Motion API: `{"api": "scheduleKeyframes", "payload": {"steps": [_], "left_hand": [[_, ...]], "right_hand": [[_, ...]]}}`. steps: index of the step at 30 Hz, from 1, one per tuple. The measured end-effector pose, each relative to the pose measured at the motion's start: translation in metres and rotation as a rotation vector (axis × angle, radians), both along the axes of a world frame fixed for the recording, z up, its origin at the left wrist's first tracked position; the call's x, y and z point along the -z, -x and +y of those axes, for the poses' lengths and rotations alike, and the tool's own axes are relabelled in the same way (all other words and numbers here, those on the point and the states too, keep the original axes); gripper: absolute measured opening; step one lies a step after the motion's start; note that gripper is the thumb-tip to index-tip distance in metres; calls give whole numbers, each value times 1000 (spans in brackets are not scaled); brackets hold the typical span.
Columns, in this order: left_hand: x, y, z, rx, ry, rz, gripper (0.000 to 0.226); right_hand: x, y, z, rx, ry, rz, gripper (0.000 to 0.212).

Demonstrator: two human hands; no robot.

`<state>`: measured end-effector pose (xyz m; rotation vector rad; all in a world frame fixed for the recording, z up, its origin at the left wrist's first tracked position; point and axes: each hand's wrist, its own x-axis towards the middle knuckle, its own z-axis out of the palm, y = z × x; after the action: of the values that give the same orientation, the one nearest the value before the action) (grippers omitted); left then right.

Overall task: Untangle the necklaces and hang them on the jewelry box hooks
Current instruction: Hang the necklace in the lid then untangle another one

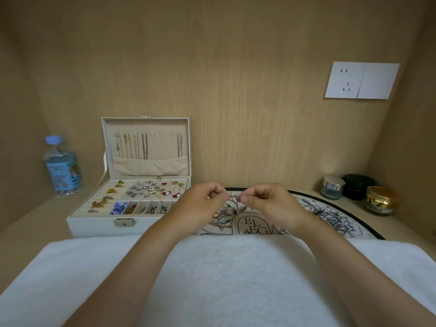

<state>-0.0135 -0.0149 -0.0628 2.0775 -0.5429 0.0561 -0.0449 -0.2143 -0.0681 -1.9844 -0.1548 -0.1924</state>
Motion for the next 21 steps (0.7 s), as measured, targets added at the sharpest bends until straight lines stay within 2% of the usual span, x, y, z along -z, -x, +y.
{"api": "scheduleKeyframes", "payload": {"steps": [5,8,14,18,21], "left_hand": [[-32,-8,24,52,-68,25,14],[-55,-20,43,35,-68,-29,15],[-85,-58,86,-101,92,-135,12],[-87,-93,107,-219,135,-214,16],[-85,-118,118,-323,185,-241,20]], "right_hand": [[-23,-14,22,-7,-45,-92,6],[-43,-29,39,-2,-45,-197,5],[-77,-79,88,42,-70,-347,4],[-91,-112,121,77,-48,-384,2],[-95,-135,142,148,-16,-399,8]]}}
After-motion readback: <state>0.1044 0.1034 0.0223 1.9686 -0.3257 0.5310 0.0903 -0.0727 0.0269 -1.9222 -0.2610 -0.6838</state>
